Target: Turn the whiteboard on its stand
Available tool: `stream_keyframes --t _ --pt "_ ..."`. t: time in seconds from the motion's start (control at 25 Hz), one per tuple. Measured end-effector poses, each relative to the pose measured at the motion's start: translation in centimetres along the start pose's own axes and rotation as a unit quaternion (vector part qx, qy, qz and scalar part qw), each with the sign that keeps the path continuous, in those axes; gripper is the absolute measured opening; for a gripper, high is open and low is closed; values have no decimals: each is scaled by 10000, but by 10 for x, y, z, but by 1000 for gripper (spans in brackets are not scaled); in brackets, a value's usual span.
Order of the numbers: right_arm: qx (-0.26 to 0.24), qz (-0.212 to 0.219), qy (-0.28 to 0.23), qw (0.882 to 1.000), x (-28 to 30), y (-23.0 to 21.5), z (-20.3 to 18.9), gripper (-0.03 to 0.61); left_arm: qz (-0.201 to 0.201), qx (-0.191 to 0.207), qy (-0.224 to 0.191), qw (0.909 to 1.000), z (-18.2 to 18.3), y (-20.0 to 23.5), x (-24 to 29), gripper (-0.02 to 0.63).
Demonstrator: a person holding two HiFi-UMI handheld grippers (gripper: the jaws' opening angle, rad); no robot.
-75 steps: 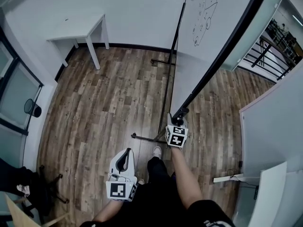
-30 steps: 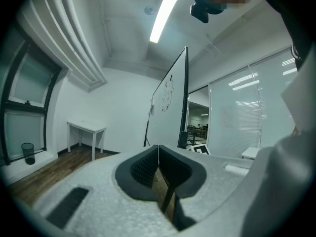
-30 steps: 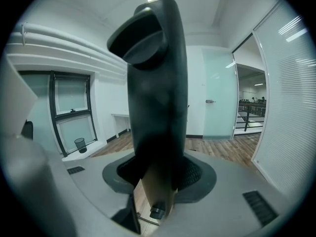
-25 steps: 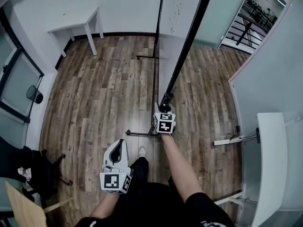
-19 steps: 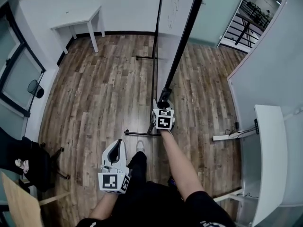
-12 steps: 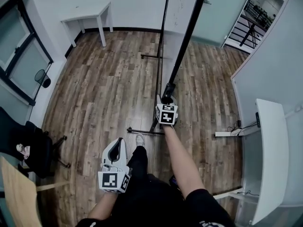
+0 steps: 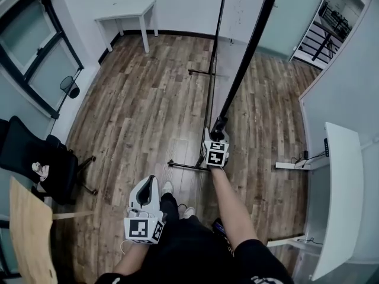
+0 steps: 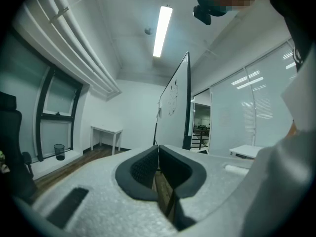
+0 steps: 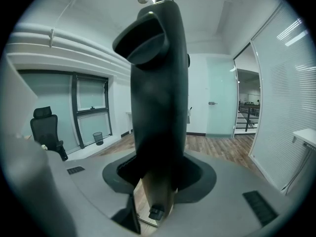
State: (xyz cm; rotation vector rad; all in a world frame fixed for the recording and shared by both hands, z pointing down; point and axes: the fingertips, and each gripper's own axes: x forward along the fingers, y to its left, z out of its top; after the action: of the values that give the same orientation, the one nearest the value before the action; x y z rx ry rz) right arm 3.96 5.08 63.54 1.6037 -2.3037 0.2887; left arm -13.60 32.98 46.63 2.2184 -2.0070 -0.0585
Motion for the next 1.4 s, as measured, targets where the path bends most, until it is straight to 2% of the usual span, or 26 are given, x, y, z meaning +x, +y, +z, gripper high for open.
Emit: stream_keyframes --t 0.36,0.68,1.04,1.4 --pt "33 52 -57 10000 -65 26 -24 167 -238 17 189 9995 -2 -6 -11 18" --pt "69 30 -2 10000 -104 50 -35 167 -884 33 209 9959 3 -1 -3 18" --pt "122 -59 -101 9999 -142 48 -57 167 -1382 35 210 9902 -5 -14 2 18" --pt "123 -63 -113 9998 -168 60 -64 167 -1620 9 271 9864 -3 -13 9 18"
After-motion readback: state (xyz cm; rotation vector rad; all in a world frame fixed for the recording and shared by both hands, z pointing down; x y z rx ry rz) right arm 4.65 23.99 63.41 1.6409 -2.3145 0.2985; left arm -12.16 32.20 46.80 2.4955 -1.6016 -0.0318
